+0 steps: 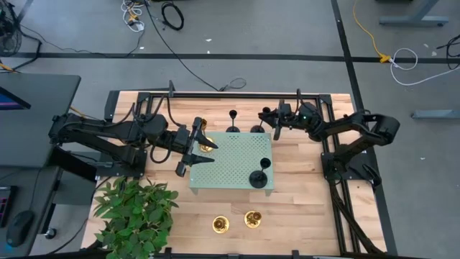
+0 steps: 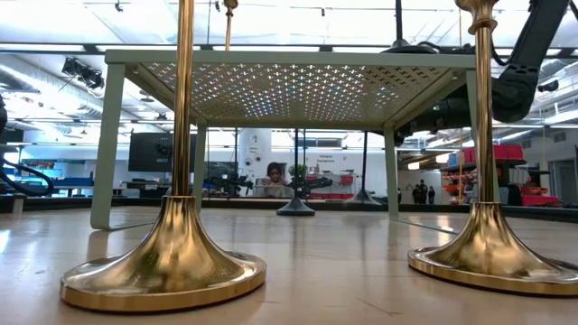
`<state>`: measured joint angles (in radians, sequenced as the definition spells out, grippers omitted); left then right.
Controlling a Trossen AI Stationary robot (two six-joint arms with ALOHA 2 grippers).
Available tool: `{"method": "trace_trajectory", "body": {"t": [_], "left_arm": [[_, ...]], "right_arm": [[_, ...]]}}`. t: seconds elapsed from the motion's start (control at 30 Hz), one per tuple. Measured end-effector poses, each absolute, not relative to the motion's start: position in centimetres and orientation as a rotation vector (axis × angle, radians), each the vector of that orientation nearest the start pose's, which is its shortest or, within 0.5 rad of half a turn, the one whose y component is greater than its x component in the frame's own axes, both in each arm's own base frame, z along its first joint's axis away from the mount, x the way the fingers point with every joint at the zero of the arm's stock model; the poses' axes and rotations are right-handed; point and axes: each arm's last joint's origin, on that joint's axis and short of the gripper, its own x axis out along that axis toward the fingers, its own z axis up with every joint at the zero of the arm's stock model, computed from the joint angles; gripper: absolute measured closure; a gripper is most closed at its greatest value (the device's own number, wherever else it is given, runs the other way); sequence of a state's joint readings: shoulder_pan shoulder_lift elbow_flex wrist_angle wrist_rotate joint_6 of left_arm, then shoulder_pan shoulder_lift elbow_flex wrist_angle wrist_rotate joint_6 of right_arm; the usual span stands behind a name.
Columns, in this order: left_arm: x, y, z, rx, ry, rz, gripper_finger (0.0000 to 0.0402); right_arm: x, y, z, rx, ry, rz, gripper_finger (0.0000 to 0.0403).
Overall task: Pick & Place candle stick holders
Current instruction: Put the top right black candle holder on the shelf
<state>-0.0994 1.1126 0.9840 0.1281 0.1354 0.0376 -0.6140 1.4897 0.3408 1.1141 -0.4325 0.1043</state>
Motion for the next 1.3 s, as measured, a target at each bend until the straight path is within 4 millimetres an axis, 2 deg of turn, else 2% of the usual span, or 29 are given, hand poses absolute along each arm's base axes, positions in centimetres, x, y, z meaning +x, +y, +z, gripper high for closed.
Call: {"method": "trace_trajectory", "body": {"t": [0.23,0.33,0.5,0.63,0.77,1.07,1.3], "left_arm": [[24.9,-2.9,36.8,0.037,-0.004,-0.235,0.0207],[24.9,-2.9,36.8,0.037,-0.004,-0.235,0.0207],[24.9,-2.9,36.8,0.037,-0.004,-0.235,0.0207],[24.9,-2.9,36.8,0.037,-0.004,-0.235,0.0207],[24.9,-2.9,36.8,0.037,-0.003,-0.235,0.0207],[24.9,-2.9,36.8,0.037,-0.003,-0.235,0.0207],[24.9,-2.9,36.8,0.037,-0.003,-0.234,0.0207]], "right_arm": [[20.3,-12.8,18.8,0.093,-0.050,-0.178,0.0386],[20.3,-12.8,20.2,0.109,-0.023,-0.180,0.0386],[20.9,-13.3,23.5,0.121,0.063,-0.237,0.0386],[21.2,-13.1,26.9,0.090,0.030,-0.226,0.0386],[21.3,-12.5,30.3,0.068,-0.003,-0.201,0.0386],[21.9,-10.2,37.1,0.033,0.067,-0.210,0.0386],[22.3,-7.8,40.4,0.063,-0.007,-0.126,0.0386]]}}
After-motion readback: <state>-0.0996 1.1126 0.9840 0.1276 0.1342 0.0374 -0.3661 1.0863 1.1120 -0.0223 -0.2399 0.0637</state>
